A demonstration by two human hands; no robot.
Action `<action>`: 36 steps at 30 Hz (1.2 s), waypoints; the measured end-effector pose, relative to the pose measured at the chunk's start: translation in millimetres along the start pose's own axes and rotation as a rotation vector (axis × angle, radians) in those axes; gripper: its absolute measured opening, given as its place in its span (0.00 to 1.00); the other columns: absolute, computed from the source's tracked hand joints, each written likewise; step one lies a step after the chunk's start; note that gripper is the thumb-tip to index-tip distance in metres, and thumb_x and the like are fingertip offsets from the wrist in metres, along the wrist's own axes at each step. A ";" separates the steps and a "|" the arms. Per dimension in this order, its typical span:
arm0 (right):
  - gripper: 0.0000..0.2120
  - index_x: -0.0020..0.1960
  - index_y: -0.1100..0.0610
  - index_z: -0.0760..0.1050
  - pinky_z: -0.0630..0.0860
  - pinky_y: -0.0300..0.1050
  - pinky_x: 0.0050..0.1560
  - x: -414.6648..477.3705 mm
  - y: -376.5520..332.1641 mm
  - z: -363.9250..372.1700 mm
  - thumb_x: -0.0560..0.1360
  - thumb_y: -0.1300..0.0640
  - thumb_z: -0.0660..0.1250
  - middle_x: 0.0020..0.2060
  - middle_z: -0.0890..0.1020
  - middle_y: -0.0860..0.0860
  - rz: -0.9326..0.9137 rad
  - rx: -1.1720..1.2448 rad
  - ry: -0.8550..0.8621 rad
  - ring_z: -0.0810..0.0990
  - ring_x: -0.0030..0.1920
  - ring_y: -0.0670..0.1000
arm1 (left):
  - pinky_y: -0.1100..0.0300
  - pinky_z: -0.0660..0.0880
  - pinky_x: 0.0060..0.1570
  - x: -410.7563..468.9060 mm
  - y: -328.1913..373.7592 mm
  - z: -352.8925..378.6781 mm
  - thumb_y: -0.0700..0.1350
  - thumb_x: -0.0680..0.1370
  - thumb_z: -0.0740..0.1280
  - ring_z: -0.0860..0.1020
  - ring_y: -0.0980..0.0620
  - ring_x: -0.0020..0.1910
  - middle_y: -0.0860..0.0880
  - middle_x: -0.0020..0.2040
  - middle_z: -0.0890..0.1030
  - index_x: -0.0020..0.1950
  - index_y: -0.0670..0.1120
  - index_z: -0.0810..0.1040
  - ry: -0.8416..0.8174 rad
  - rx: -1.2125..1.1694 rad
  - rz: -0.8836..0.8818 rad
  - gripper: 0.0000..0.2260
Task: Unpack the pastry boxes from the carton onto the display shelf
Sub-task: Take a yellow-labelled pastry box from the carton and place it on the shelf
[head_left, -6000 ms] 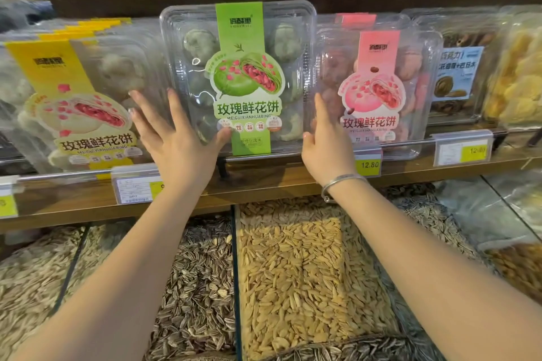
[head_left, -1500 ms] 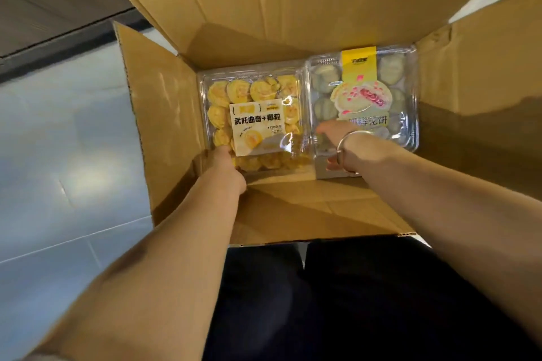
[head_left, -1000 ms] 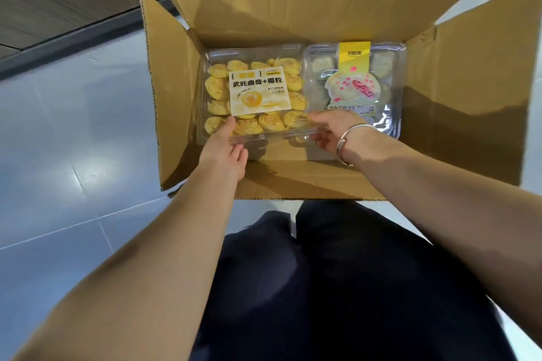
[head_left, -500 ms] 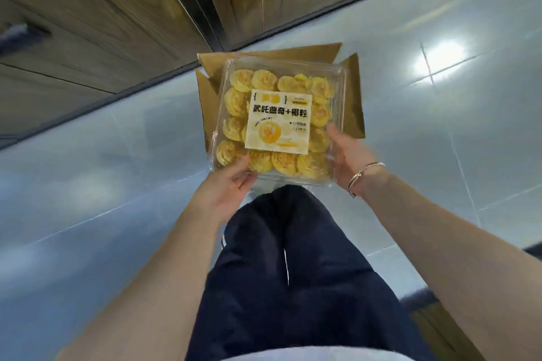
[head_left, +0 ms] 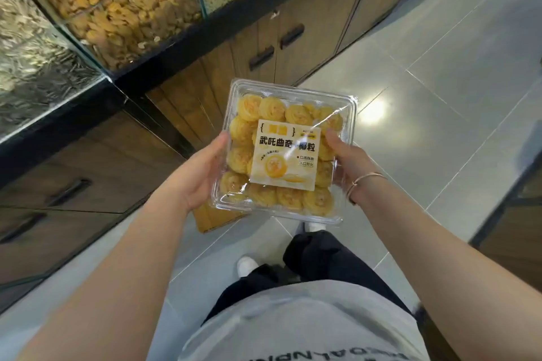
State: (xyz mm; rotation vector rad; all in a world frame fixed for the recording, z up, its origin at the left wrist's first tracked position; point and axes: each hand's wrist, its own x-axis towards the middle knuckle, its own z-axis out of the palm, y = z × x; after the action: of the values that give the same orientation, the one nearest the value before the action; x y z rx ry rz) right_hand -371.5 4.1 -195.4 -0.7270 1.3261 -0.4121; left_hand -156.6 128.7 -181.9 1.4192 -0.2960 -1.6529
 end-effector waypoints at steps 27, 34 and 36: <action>0.16 0.53 0.60 0.78 0.80 0.50 0.42 155.1 -324.0 -125.4 0.72 0.48 0.69 0.37 0.82 0.54 -0.206 -0.318 -0.166 0.78 0.35 0.52 | 0.46 0.81 0.45 202.7 208.6 238.2 0.49 0.70 0.74 0.85 0.44 0.42 0.43 0.45 0.86 0.55 0.44 0.80 0.538 -0.254 0.208 0.17; 0.22 0.49 0.54 0.78 0.73 0.70 0.56 207.0 -414.6 -76.8 0.63 0.40 0.71 0.56 0.79 0.65 -0.304 -0.315 -0.110 0.80 0.53 0.68 | 0.46 0.78 0.55 252.0 312.2 224.2 0.55 0.72 0.72 0.82 0.47 0.49 0.47 0.50 0.84 0.54 0.48 0.79 0.623 -0.061 0.432 0.15; 0.21 0.51 0.57 0.78 0.77 0.61 0.55 222.1 -441.2 -64.4 0.67 0.42 0.71 0.48 0.82 0.63 -0.332 -0.289 -0.107 0.78 0.44 0.60 | 0.47 0.76 0.58 268.4 339.0 217.7 0.55 0.71 0.72 0.81 0.48 0.53 0.48 0.55 0.82 0.57 0.49 0.76 0.621 -0.024 0.454 0.19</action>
State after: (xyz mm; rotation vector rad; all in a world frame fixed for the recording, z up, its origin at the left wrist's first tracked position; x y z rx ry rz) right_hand -328.9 -473.0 -58.5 -1.2033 1.1774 -0.4430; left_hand -168.7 -339.8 -60.5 1.6238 -0.2148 -0.8017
